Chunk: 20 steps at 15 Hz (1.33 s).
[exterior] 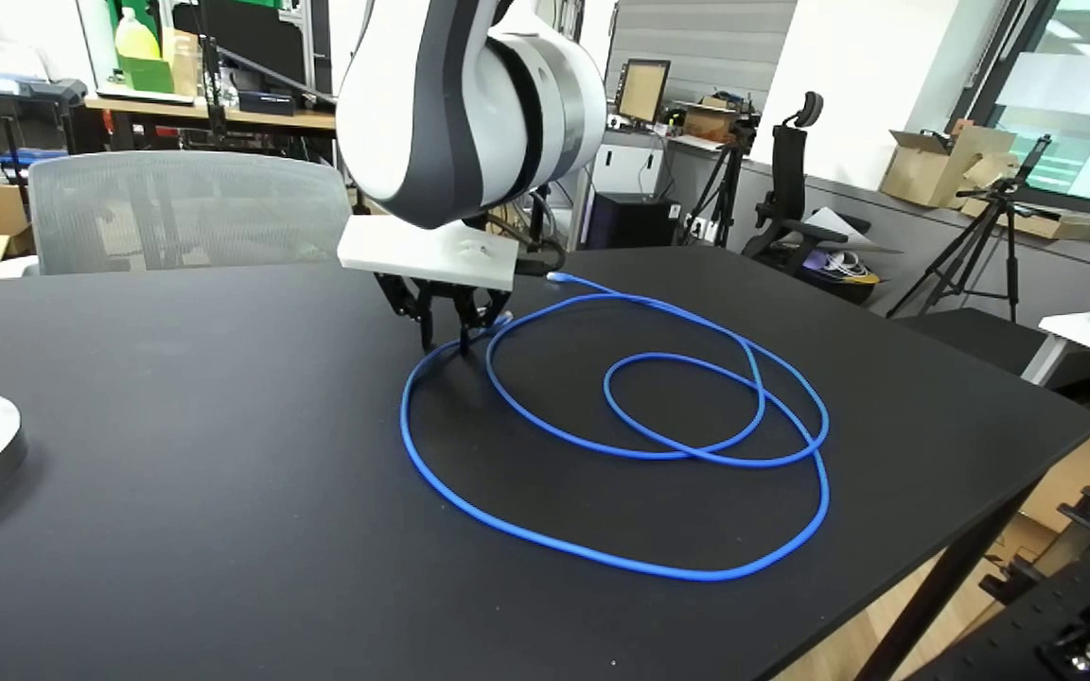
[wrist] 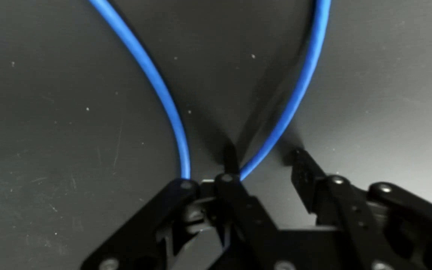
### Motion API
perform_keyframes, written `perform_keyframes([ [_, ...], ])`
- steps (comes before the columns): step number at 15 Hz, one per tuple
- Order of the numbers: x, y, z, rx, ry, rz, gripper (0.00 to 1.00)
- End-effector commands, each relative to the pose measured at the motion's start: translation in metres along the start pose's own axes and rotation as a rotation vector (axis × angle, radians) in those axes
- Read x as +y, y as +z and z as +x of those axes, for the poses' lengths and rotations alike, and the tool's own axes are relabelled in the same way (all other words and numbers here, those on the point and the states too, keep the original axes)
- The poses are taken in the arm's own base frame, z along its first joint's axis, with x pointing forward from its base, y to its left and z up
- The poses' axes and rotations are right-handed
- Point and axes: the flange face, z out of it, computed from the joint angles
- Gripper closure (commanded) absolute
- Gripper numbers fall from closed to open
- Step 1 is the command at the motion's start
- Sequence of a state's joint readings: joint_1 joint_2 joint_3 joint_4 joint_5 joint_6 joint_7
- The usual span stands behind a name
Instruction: Move the left sided end of the cable to the right
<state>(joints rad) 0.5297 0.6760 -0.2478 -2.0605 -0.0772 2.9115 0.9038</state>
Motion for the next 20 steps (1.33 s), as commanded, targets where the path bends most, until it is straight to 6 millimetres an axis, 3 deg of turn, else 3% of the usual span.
perform_keyframes([
  [1,-0.006,0.000,0.004,0.016,0.025,0.007,0.88],
  [3,-0.006,-0.001,0.005,0.018,0.026,0.006,1.00],
  [7,-0.001,-0.014,0.008,0.020,0.018,-0.012,0.98],
  [9,0.007,-0.033,0.020,0.062,0.008,-0.050,0.98],
  [14,0.034,-0.113,0.073,0.252,0.070,-0.091,0.98],
  [17,0.068,-0.158,0.107,0.356,0.198,-0.120,0.98],
  [20,0.115,-0.176,0.130,0.405,0.340,-0.169,0.98],
])
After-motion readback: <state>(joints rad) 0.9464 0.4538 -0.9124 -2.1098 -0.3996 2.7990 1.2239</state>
